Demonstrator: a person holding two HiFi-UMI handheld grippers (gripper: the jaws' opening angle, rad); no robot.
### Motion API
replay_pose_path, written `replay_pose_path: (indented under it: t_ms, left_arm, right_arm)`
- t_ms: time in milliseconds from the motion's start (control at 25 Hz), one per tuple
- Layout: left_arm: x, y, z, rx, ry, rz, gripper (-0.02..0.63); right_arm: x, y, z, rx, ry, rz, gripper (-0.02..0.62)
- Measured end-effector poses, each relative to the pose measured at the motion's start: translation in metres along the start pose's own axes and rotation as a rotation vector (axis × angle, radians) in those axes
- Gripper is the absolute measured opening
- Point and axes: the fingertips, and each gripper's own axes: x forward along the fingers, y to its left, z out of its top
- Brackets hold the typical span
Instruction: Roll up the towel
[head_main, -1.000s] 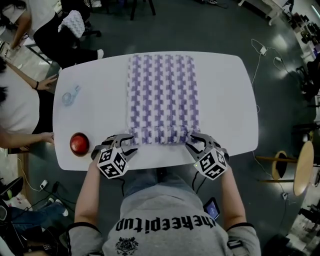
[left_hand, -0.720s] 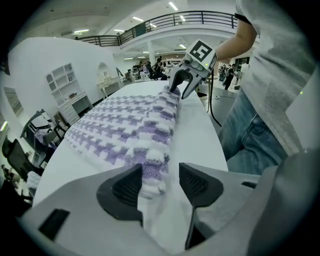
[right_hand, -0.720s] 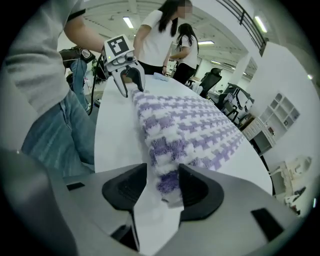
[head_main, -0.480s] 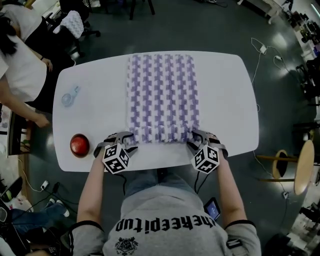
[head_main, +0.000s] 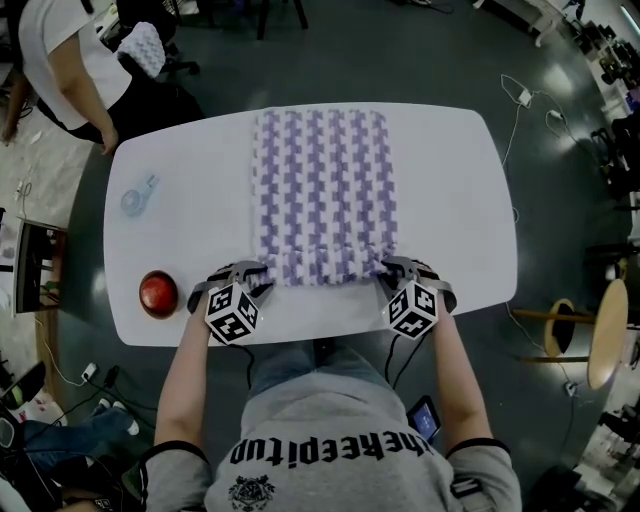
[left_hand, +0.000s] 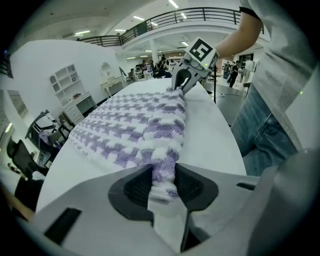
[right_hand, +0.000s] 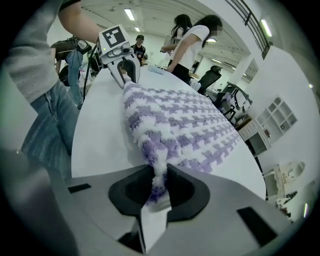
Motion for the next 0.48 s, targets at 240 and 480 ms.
replay_pose_path:
  t_ms: [240,480]
  left_arm:
    - [-0.002,-0.009,0.001,-0.009,0.013,-0.044,0.106]
    - [-0.012,-0.037,-0.004,-0.013,0.018,-0.11,0.106]
  right_arm:
    - [-0.007,0.012,-0.006,0.017,0.004,0.044,0.055]
    - [-0.021,0.04,-0.011,0.043,0.012,0.118,0.055]
